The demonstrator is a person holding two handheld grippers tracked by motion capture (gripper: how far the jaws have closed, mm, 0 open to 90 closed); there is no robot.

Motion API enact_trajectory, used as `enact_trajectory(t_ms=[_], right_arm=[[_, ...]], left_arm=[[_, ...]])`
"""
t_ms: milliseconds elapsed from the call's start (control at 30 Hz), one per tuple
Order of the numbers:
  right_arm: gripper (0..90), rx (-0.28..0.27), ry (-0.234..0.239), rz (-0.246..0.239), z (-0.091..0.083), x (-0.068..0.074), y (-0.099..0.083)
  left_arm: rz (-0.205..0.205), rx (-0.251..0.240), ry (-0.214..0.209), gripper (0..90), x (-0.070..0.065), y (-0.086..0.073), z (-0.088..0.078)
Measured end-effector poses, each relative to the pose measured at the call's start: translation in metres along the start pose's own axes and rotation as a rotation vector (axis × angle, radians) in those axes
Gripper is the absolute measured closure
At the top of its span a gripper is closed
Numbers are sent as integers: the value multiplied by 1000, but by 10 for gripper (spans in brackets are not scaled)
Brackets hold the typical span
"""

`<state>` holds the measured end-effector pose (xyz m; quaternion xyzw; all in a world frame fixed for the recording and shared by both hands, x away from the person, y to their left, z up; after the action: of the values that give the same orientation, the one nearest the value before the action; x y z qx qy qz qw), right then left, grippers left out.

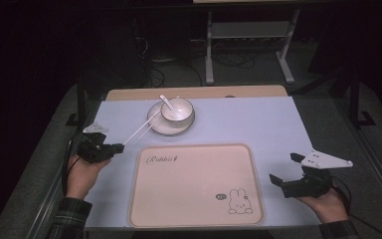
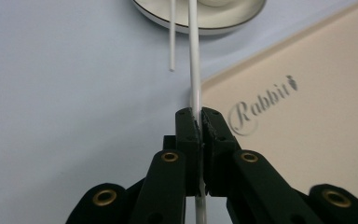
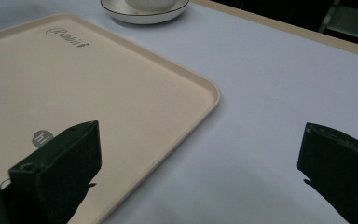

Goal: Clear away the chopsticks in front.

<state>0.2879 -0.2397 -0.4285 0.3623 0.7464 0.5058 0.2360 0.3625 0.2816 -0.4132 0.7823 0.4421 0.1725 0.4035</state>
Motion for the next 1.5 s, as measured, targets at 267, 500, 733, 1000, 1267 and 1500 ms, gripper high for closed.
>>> enact_trajectory(t_ms=[267,500,733,1000,1267,1500], right_arm=[[0,-2,0,-3,0,0,0],[0,1,1,-6,0,1,1],[0,4,2,-12,1,2,1],[0,7,3,-12,2,1,0],[0,7,5,-12,2,1,0],[0,9,6,-16,3,2,1]], left_arm=[[24,-22,-45,862,-30,-10,-15],[42,-14,-93,862,-54,-20,-14],[73,16,-139,862,-75,-29,-3],[108,78,-175,861,-91,-37,15],[91,103,-179,859,-92,-43,25],[107,179,-174,852,-95,-54,39]])
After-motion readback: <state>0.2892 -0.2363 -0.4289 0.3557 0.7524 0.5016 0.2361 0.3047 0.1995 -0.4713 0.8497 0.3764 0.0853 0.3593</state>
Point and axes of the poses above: each handheld gripper's, and its own axes: z roughly forward along the jaws, y roughly out of its top, x roughly to its left, the point moved 6 cm from there along z, roughly forward along the jaws, and after that the axes turned 8 degrees about -x, right-handed, at the moved point
